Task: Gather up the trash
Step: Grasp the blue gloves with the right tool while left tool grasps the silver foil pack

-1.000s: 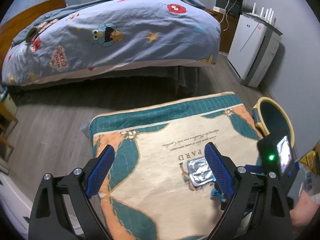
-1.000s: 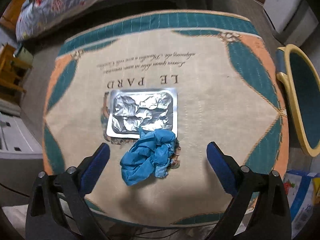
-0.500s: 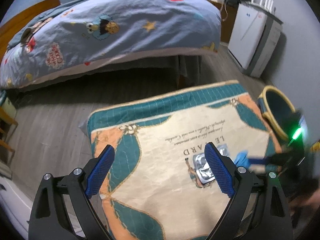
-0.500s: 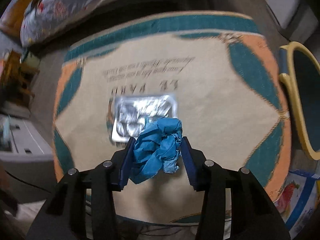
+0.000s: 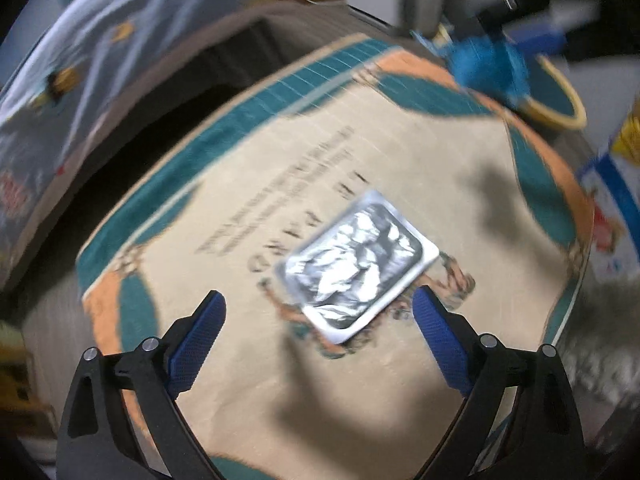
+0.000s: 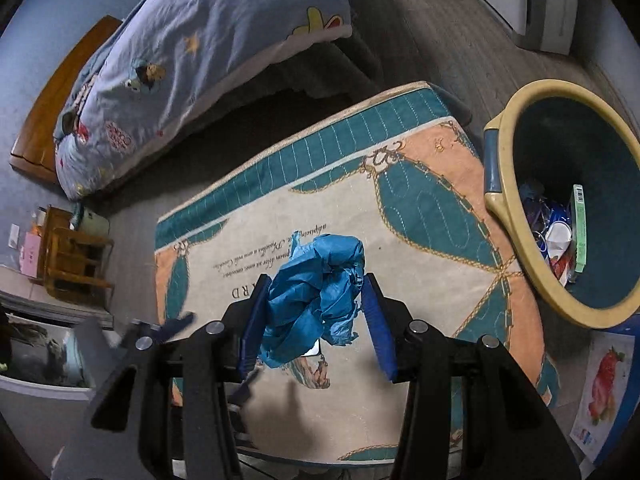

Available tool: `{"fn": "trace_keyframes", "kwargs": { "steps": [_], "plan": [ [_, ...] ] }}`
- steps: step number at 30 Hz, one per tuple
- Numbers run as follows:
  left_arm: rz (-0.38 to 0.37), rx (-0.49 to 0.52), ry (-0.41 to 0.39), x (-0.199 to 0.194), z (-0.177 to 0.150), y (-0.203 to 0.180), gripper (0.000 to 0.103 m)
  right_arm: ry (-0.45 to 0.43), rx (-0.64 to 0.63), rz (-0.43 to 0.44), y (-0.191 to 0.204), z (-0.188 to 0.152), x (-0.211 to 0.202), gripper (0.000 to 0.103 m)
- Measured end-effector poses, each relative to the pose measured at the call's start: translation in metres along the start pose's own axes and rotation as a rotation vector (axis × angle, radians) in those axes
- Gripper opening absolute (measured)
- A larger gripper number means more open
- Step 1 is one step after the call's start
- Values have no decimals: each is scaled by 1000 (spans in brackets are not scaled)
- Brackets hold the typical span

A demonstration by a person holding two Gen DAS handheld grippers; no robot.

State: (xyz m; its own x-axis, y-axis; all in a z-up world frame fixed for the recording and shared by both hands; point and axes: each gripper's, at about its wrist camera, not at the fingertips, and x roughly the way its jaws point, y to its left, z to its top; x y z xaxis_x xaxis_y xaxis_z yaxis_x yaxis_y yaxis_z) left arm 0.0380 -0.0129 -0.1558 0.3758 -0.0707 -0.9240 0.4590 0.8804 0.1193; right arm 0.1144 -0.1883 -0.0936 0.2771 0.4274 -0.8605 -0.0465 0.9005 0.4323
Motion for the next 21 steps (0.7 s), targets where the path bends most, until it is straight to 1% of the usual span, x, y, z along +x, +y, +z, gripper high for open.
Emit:
{"fn": "trace_keyframes", "kwargs": {
  "steps": [2, 4, 5, 6, 7, 10, 13, 16, 18, 19, 20, 21],
  "plan": [
    [7, 32, 29, 13, 1, -9, 94, 8, 17, 26, -4, 4, 1, 46],
    [36, 63, 56, 26, 2, -15, 94, 18, 23, 46, -7, 8, 3, 46],
    [56, 85, 69, 33, 3, -18, 96, 21, 23, 51, -7, 10, 6, 46],
    [67, 95, 65, 36, 5, -19, 99, 23, 20, 59, -9, 12, 7, 46],
    [68, 93, 49, 37, 9, -18, 99, 25, 15, 68, -10, 17, 7, 46],
    [36, 28, 52, 46, 24, -9, 99, 27, 7, 74, -16, 29, 9, 46],
    [-10, -44, 45, 54, 35, 1, 99, 37, 24, 76, -27, 37, 13, 46],
    [-79, -114, 66, 62, 41, 12, 98, 38, 42, 75, -40, 45, 14, 46],
    [-90, -155, 85, 62, 42, 17, 94, 32, 47, 73, -46, 49, 12, 46],
    [-93, -165, 93, 61, 44, 19, 89, 29, 49, 71, -51, 51, 11, 46],
    [-96, -172, 97, 60, 47, 19, 81, 28, 51, 68, -53, 53, 11, 46],
    [-92, -174, 96, 59, 48, 19, 76, 28, 52, 66, -56, 54, 11, 46]
  ]
}}
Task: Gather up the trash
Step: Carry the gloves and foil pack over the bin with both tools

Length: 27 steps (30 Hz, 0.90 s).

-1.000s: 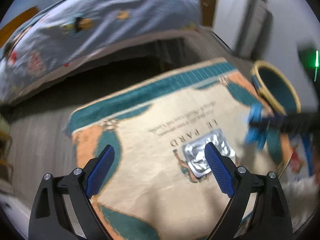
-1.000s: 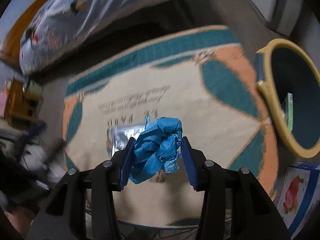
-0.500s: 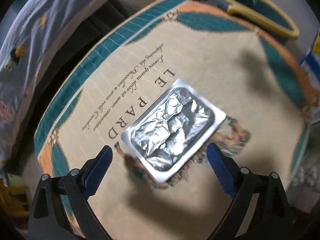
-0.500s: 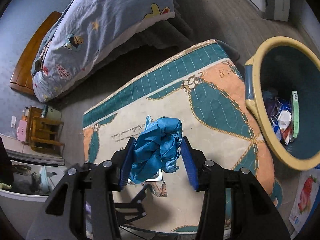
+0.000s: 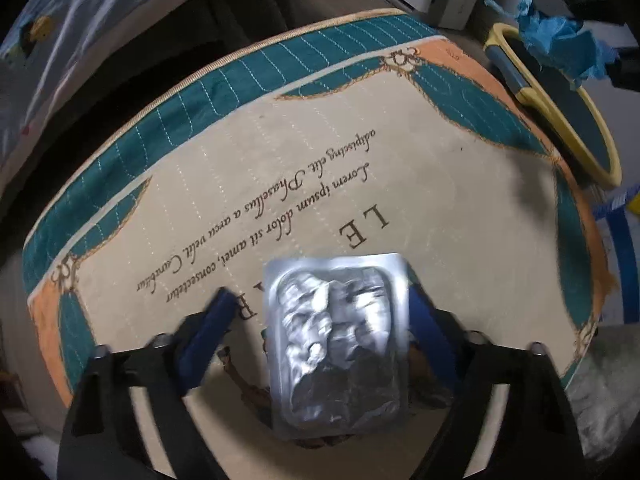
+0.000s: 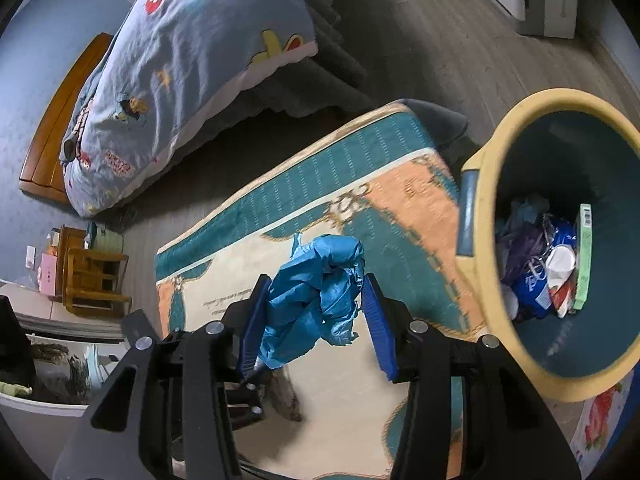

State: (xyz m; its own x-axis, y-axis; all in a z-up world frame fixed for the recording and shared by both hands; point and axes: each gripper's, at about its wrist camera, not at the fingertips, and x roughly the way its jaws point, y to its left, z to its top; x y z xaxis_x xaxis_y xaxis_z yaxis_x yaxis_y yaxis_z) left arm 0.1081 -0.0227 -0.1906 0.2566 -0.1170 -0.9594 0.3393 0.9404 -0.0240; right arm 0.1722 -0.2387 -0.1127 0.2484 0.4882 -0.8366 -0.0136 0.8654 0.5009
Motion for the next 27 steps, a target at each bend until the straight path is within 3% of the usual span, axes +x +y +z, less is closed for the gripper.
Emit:
{"fn": "trace_keyframes", "kwargs": {
  "steps": [4, 10, 20, 27],
  "plan": [
    [-21, -51, -5, -1, 13, 6, 73, -19, 25, -5, -14, 9, -5, 46],
    [-60, -33, -102, -22, 47, -13, 73, -80, 21, -54, -30, 21, -22, 46],
    [-107, 142, -293, -68, 95, -107, 73, -194, 123, -162, -94, 36, -66, 46],
    [-219, 142, -340, -80, 129, -162, 73, -284, 275, -241, -151, 33, -98, 47]
  ]
}}
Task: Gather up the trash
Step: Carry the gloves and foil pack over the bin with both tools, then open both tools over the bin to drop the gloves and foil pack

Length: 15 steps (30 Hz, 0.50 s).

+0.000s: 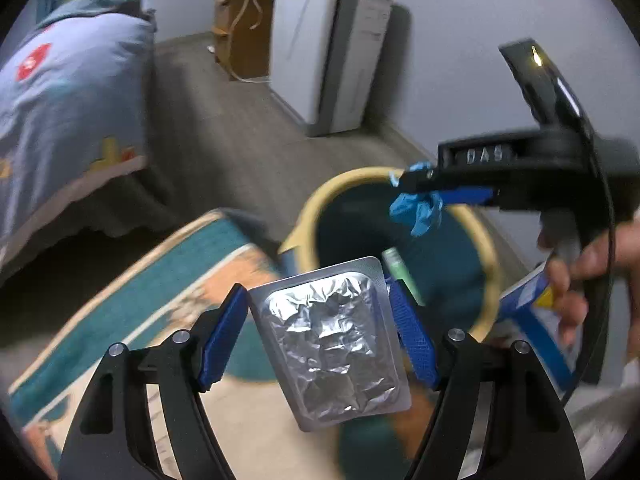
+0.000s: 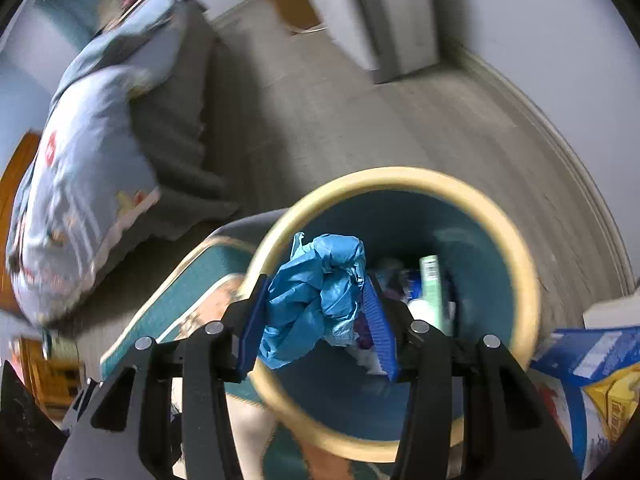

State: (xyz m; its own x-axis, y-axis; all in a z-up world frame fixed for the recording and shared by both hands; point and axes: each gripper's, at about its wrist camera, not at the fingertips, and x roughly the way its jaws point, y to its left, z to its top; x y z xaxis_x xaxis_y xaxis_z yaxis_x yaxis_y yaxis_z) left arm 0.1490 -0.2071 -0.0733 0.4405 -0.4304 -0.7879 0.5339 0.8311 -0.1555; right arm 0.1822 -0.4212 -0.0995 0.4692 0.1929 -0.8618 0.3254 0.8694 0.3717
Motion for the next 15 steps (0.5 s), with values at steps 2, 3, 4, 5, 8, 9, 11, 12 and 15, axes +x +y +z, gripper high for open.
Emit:
{"fn": "trace_keyframes", "kwargs": {
  "steps": [2, 3, 4, 5, 8, 9, 11, 12, 15],
  "plan": [
    [-8, 17, -4, 10, 11, -13, 73, -8, 46, 4, -14, 2, -3, 47],
    [-8, 28, -7, 15, 15, -19, 73, -14, 73, 6, -24, 4, -5, 47],
    [-7, 35, -8, 19, 17, -21, 73, -17, 86, 7, -28, 4, -6, 47],
    [-5, 38, -9, 25, 18, -25, 73, -24, 107, 7, -34, 5, -9, 47],
    [-11, 20, -12, 35, 22, -28, 75, -35, 140, 20, -46, 8, -13, 49],
    [-9, 11, -15, 38, 24, -27, 75, -39, 145, 18, -48, 8, -14, 51],
    [-17, -9, -23, 36, 24, -27, 82, -43, 154, 14, -52, 9, -15, 64],
    [-17, -13, -23, 37, 24, -26, 82, -44, 156, 13, -53, 9, -17, 66],
    [-5, -10, -21, 33, 23, -25, 82, -35, 142, 15, -53, 8, -17, 69]
  ]
}}
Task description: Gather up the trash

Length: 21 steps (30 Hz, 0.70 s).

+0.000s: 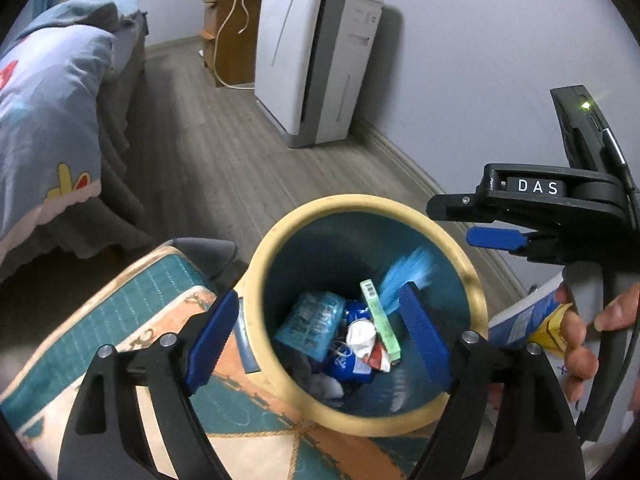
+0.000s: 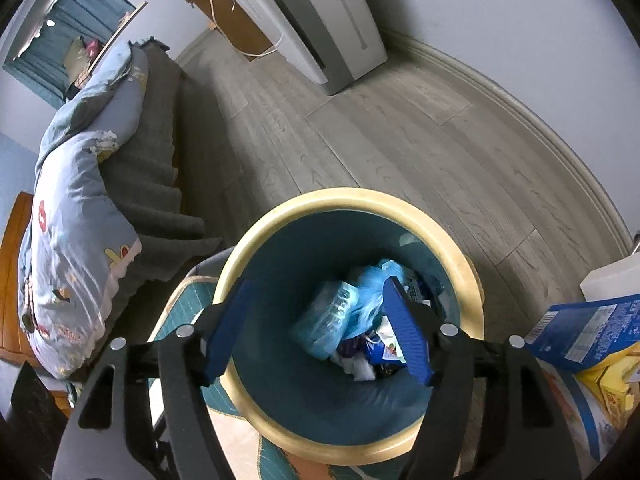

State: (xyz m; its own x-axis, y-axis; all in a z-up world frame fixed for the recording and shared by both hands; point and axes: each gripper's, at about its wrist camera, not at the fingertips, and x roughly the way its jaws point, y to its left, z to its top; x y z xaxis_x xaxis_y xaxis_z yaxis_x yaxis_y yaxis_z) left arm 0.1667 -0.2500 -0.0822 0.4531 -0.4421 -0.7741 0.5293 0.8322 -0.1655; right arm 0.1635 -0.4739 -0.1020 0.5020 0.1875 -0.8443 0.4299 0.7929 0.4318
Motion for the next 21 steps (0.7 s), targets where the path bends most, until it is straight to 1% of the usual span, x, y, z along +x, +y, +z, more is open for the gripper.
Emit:
{"fn": "trace_keyframes", "kwargs": {
  "steps": [5, 6, 8, 11, 14, 17, 19, 21],
  "plan": [
    [16, -9, -6, -19, -6, -1, 87, 7, -36, 2, 2, -6, -9, 83],
    [22, -7, -13, -25, -7, -2, 88, 7, -57, 3, 4, -9, -13, 84],
    [41, 4, -27, -41, -11, -5, 91, 4, -94, 0, 6, -15, -22, 89],
    [62, 1, -45, -66, -16, -10, 93, 5, -150, -3, 8, -28, -38, 95],
    [79, -17, -56, -92, -23, -14, 96, 4, -189, -2, 6, -44, -62, 97],
    [105, -26, -68, -118, -33, -18, 97, -49, -227, -4, 4, -62, -93, 97],
    [110, -37, -67, -129, -40, -18, 98, -77, -254, -13, 3, -77, -111, 97],
    [144, -51, -70, -142, -50, -18, 98, -96, -265, -18, 1, -89, -124, 97]
  ]
}}
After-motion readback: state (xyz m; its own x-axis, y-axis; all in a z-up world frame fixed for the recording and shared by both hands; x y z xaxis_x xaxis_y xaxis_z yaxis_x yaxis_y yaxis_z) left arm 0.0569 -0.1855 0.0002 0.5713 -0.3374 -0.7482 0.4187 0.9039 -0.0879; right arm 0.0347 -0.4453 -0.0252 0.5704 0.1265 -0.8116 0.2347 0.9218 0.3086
